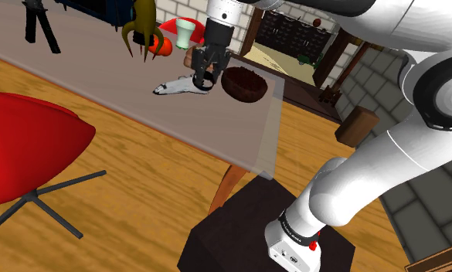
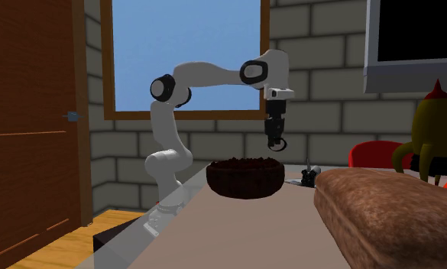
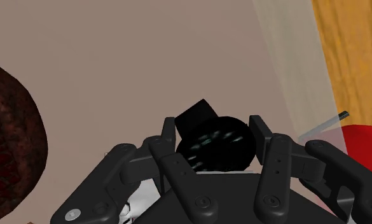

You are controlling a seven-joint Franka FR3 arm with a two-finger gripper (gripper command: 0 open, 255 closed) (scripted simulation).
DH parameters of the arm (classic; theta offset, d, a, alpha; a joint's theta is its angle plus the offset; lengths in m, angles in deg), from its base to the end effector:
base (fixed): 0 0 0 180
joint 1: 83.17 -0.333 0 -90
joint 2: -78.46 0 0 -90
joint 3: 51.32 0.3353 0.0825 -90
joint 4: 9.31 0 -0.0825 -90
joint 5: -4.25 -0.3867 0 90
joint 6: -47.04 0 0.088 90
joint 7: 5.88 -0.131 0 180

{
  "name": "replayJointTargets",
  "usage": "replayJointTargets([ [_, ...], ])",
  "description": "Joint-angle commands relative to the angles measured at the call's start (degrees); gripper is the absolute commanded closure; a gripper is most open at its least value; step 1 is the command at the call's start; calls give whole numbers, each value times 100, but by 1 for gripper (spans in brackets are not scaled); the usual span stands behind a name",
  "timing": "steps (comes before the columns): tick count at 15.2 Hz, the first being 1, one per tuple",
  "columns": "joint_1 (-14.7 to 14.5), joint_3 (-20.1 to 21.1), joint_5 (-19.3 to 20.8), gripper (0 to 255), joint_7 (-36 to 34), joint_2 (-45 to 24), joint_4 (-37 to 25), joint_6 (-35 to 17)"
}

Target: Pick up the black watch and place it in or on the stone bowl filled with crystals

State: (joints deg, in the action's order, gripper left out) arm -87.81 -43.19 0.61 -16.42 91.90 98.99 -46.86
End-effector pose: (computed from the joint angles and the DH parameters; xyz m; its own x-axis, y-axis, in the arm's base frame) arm 0.4659 0.1206 0.5940 0.9993 0.0302 -0.0243 0.0295 -0.9992 -0.0264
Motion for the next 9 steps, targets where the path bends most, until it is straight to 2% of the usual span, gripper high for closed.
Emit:
replayJointTargets([
  [1, 4, -7, 3, 255, 1, -8, -153, 149],
  [9, 10, -9, 25, 255, -34, -165, -943, 782],
])
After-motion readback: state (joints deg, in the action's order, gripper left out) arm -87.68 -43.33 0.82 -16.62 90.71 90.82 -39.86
